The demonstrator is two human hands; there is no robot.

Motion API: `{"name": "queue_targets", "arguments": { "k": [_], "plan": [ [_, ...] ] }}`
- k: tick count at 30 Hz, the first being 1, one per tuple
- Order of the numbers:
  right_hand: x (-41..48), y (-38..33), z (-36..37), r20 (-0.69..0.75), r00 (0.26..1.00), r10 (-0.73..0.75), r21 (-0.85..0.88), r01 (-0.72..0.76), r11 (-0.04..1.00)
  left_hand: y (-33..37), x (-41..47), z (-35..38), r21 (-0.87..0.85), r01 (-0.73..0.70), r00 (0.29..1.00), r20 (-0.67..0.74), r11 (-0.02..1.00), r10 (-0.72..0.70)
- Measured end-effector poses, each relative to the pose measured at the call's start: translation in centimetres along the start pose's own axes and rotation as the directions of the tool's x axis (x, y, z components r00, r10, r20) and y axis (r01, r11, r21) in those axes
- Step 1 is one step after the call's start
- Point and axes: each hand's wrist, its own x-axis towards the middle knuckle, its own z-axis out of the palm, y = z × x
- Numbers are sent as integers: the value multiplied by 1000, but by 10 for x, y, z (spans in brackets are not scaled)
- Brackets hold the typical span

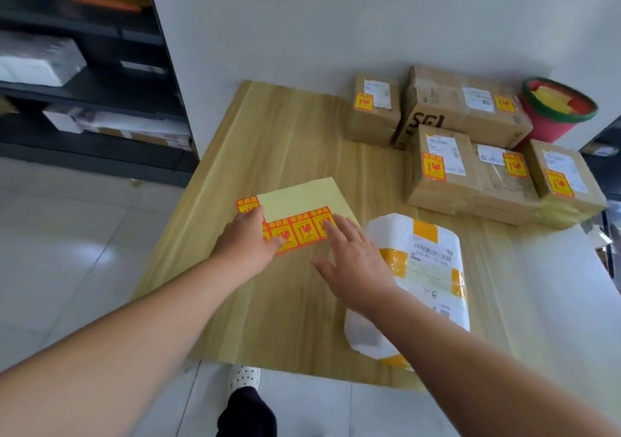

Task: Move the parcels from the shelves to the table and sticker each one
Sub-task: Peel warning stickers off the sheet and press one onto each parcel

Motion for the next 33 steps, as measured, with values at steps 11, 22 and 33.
{"name": "queue_targets", "arguments": {
  "k": [11,22,33],
  "plan": [
    [109,-42,69,213,974,83,-54,-74,996,-66,121,-20,30,103,987,123,994,-106],
    [147,-36,107,308,929,207,-63,-197,978,-77,181,11,-411,315,931,311,856,-193],
    [151,-34,111,312,926,213,-128,-182,975,-62,183,15,-28,56,975,215,998,-49]
  ]
}}
